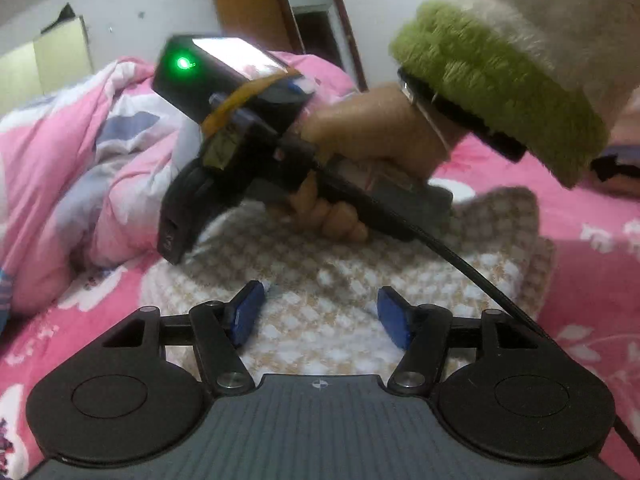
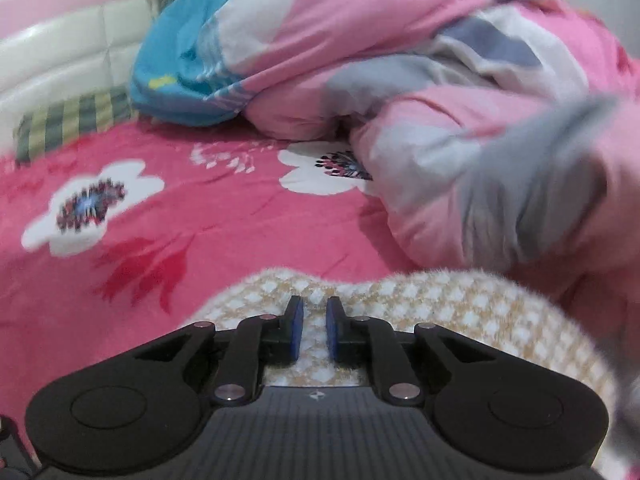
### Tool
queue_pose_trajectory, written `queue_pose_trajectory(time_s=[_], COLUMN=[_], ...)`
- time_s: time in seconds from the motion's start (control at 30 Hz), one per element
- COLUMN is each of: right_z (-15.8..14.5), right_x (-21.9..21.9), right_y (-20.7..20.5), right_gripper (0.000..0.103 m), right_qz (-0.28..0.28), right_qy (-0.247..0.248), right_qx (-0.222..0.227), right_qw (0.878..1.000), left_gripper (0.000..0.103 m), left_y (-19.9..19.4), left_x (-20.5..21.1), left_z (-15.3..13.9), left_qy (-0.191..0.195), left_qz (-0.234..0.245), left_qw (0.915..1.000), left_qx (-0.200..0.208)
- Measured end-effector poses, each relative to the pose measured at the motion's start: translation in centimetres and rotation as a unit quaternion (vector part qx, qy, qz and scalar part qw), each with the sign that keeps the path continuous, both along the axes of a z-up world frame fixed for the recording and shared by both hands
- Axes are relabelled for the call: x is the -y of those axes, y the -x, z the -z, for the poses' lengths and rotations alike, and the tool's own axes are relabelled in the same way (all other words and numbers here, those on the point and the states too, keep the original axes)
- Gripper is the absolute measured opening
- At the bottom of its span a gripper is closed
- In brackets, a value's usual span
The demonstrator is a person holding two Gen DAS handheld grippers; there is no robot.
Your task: Fold clothes
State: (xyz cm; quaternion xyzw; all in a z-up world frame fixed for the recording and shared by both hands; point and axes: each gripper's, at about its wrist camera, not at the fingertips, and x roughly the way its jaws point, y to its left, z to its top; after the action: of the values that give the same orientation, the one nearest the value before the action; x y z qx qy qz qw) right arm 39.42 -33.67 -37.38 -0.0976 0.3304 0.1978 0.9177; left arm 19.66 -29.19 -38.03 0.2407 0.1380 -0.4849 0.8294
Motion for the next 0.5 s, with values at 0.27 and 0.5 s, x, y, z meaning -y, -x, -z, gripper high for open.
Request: queue_pose_trajectory(time_s=[0.27,0.5], right_z=[-5.0,1.4], right_x=[2.8,4.8], right_y=[2.1,0.8], right_gripper=[0.013,0.016], right_qz=[0.084,0.154], right_qy=[-0.035,-0.067], right_qx=[-0.007,-0.043], right_qw=[0.996,0.985], left_gripper=[0.063,0.063], left_y=[0.6,0.3], left_x=[-0.7,-0.7], left_z=[0.0,-0.1], left_qy=[0.007,0.008], left_qz=[0.023,0.033], left_qw=[0.9997,0.9994], left_qx=[0.006,-0.003])
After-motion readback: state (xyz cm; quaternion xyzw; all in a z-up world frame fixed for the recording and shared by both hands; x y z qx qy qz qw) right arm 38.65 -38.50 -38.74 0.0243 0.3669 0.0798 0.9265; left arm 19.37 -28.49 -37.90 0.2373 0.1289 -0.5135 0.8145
